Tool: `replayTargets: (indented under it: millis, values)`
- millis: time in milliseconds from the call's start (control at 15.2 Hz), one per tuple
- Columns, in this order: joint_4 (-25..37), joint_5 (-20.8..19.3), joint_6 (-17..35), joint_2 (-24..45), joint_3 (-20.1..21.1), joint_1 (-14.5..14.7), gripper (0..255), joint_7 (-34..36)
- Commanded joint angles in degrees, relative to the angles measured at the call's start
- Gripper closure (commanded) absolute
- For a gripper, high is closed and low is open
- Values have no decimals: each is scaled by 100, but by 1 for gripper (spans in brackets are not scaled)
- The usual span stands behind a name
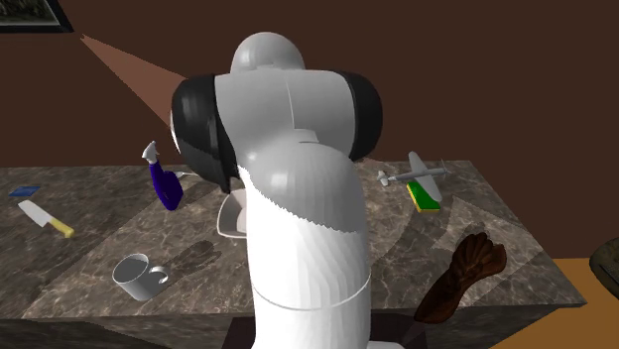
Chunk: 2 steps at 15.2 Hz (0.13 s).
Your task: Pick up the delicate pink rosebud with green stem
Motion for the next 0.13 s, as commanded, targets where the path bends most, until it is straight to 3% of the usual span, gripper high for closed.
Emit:
replayTargets:
  millis: [0,66]
  values:
    - [1,-15,-68,-66,-10,2,255,27]
    - [1,-15,-68,-66,-10,2,255,27]
